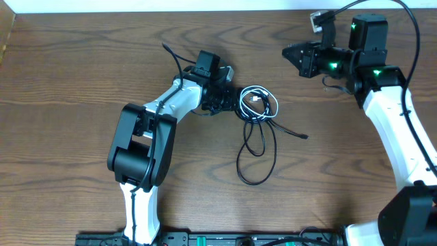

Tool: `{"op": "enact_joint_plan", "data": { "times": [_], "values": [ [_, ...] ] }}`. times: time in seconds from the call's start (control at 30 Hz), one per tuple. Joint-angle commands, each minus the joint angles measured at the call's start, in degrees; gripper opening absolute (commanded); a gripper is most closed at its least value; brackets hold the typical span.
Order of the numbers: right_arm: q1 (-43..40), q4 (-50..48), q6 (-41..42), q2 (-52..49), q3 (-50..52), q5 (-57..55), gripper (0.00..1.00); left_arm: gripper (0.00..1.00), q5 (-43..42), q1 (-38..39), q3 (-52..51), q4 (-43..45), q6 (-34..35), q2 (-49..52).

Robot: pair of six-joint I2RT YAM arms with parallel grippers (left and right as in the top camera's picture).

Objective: Untangle cables

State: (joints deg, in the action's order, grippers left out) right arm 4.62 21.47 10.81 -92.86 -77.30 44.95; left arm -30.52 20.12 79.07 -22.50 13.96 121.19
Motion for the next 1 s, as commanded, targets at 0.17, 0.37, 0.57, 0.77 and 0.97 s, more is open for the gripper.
{"op": "enact_joint_plan", "data": {
  "times": [0.17,0.37,0.57,0.77,0.97],
  "values": [
    [1.42,11.21,-1.27,0.59,-0.22,-11.63,0.22,0.36,7.69,-0.15,-2.89,-1.57,0.09,3.15],
    [6.29,12.46,-1.22,0.59,3.65,-13.81,0.35,0.36,7.67,-0.15,-2.89,-1.60,0.09,3.15],
    [11.06,9.68,9.18,0.28,9.86,-21.90,0.19,0.36,7.67,-0.15,-2.89,-1.60,0.11,3.15],
    [13.68,6.25,19.58,-2.12,14.25,-23.56,0.15,0.36,7.67,-0.15,-2.89,-1.60,0.11,3.15],
    [14.73,2.49,24.04,-7.28,14.60,-23.58,0.18,0.36,7.65,-0.15,-2.89,-1.60,0.11,3.15]
  ]
}}
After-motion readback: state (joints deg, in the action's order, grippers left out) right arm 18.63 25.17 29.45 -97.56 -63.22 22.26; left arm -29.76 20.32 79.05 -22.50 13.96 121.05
